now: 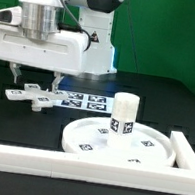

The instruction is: Assemble round table

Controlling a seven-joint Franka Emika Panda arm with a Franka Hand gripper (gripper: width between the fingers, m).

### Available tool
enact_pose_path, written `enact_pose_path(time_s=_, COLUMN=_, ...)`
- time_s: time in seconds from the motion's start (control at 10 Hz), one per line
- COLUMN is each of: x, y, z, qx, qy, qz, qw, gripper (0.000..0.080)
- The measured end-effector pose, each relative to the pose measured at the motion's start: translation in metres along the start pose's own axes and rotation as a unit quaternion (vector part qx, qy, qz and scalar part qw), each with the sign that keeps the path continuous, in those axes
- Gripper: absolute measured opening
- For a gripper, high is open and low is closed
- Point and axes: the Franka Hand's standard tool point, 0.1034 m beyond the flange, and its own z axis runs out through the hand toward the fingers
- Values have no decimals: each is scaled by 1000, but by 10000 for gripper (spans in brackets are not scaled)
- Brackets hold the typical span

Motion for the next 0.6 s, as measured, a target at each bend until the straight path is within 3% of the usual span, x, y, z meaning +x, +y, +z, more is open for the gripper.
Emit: enact_pose_path(time_s=0.6, x=-6, y=1, z=11, qx=-6, qy=-7, qz=-3, qw=1000, gripper=649)
